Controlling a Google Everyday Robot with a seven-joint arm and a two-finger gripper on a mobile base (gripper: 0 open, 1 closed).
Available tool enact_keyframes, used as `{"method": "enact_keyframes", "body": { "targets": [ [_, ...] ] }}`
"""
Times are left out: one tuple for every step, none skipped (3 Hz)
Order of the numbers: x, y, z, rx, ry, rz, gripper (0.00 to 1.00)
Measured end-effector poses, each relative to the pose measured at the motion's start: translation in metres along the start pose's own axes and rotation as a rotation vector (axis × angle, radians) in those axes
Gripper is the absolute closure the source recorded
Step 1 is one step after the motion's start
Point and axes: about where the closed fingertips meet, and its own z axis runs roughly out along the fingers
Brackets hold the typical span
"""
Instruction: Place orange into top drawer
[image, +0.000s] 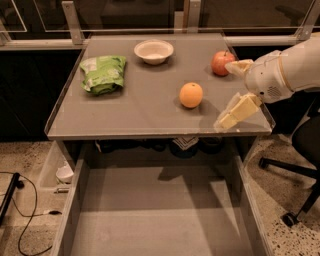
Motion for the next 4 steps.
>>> {"method": "enact_keyframes", "body": {
  "targets": [
    [0.000,0.000,0.000,0.000,0.000,0.000,0.00],
    [0.005,-0.008,0.019,0.015,-0.013,0.014,0.00],
    [0.011,-0.021,0.049,0.022,-0.055,0.041,0.00],
    [0.012,-0.037,0.078,0.021,-0.101,0.076,0.00]
  ]
}}
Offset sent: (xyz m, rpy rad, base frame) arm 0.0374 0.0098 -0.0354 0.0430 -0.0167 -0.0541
